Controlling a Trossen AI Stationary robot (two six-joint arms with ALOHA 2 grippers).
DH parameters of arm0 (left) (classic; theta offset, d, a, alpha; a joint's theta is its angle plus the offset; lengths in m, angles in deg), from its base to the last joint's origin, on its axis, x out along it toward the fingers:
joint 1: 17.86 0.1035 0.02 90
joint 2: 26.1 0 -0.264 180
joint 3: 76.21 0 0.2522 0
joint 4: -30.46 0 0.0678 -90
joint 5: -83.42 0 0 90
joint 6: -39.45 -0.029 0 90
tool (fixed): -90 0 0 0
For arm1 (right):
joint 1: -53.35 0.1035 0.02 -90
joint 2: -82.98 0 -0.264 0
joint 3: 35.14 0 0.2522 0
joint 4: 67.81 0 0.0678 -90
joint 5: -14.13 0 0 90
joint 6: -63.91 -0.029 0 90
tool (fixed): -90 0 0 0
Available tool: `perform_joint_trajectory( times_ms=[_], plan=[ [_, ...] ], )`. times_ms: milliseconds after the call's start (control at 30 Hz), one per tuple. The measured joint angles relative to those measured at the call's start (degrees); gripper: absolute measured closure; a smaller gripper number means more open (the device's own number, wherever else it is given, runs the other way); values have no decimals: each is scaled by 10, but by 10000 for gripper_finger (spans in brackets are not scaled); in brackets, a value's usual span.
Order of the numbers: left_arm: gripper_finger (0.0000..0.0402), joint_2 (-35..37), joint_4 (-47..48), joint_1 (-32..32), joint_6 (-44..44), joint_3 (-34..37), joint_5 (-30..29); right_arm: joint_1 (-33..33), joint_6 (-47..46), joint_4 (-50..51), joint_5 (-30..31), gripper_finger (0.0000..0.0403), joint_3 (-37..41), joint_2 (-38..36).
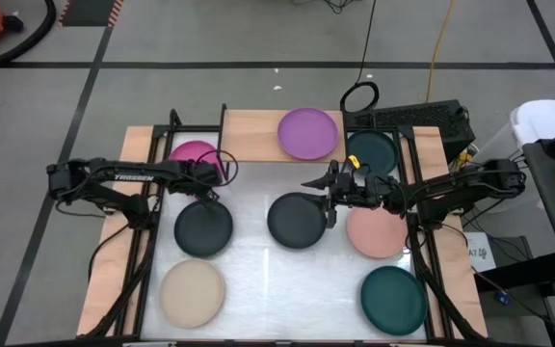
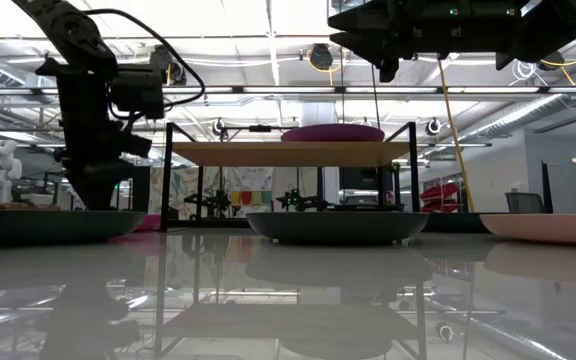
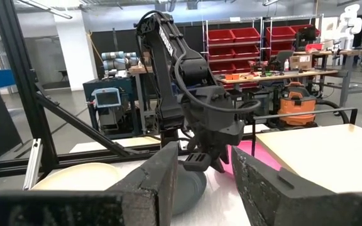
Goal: Place and stack plates onto a shelf
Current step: Stack the pink plate on top of the purple plate on the shelf
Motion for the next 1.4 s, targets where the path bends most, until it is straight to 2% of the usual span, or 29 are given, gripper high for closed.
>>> perform_joint_trajectory(
  times_ms=[200,433,567,667,900,1067,1200,1400],
  plan=[
    [302,-4,0,1,-10,0,0,0,0,0,0,273,0,0],
    [388,-4,-2,0,-8,0,-16,0,0,0,0,273,0,0],
    [395,10,26,1,10,-8,-48,0,0,0,0,273,0,0],
    [397,32,70,1,24,-26,-97,0,0,1,0,273,0,0],
    [399,92,154,1,13,-121,-199,0,9,1,3,273,0,0],
    [400,115,135,-4,-80,-232,-217,0,11,-3,17,273,0,0],
    [400,108,51,-29,-212,-314,-211,0,13,-11,31,273,0,0],
    [400,50,-94,-67,-371,-394,-76,1,22,-5,17,273,0,-16]
  ],
)
